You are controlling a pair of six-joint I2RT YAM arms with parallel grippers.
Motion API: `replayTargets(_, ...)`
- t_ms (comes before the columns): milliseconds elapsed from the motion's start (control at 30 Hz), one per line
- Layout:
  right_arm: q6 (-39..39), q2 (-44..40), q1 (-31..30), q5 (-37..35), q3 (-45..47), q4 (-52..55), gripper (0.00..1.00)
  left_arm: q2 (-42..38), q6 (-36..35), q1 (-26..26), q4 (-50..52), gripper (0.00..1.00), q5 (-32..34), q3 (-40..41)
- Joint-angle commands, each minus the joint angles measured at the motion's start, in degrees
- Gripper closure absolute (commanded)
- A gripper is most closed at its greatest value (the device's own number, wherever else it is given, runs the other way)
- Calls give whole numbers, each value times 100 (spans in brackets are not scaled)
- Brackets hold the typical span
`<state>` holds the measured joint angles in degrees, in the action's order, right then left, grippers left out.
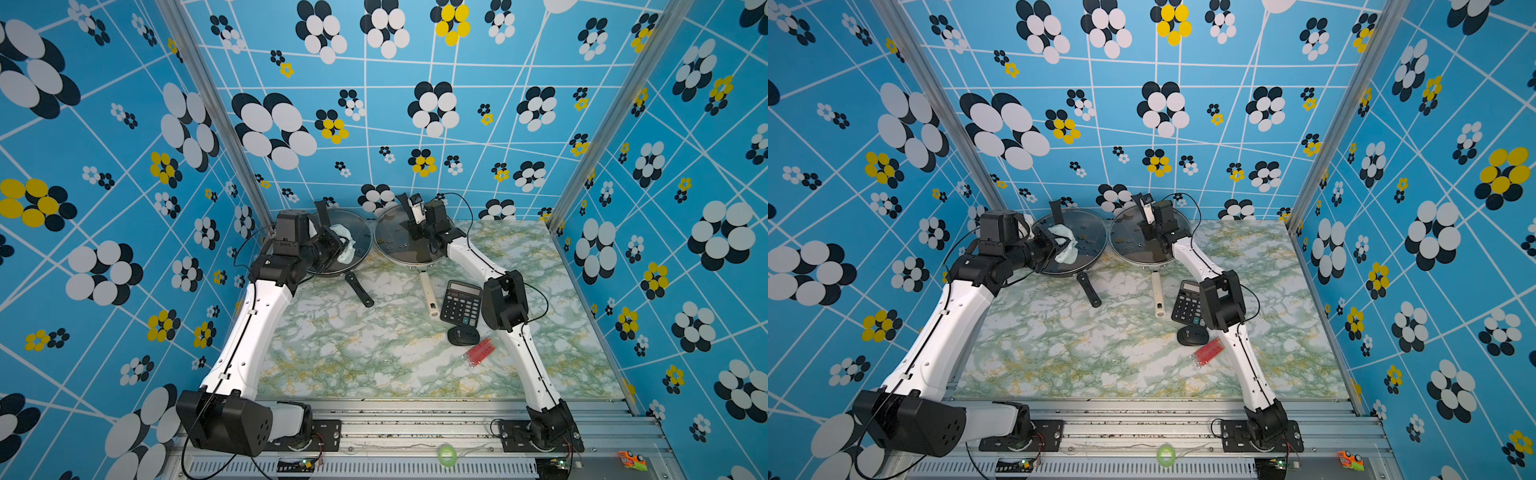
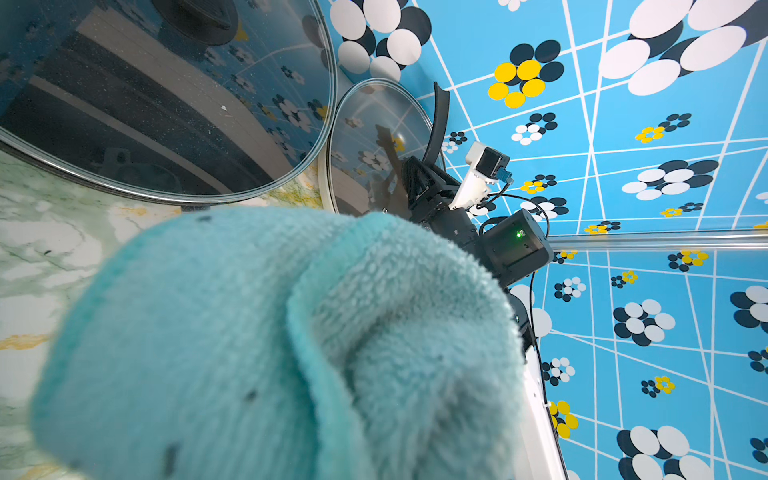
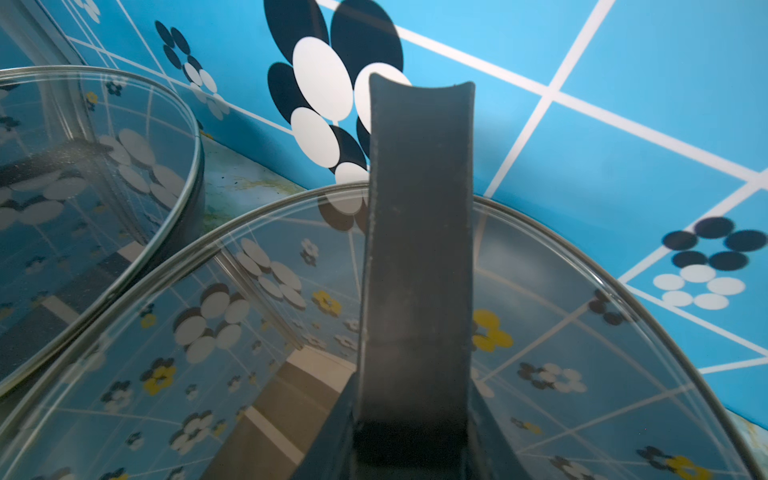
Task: Wipe the pot lid with a cloth
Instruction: Pick up the pot lid from the cooking pot.
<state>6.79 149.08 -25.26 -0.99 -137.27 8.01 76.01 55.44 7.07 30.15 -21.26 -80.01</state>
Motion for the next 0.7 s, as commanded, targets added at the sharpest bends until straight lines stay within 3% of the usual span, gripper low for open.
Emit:
replayTargets(0, 183, -863, -84, -516, 5, -590, 100, -151, -60, -57, -355, 99, -163, 145)
replayTargets(333, -564, -2145, -89, -568, 479, -372, 100, -274, 21, -83, -1328, 100, -339, 686)
replayTargets(667, -2302, -3023, -2, -365, 529, 926, 100, 533, 93, -92, -2310, 99, -982, 401)
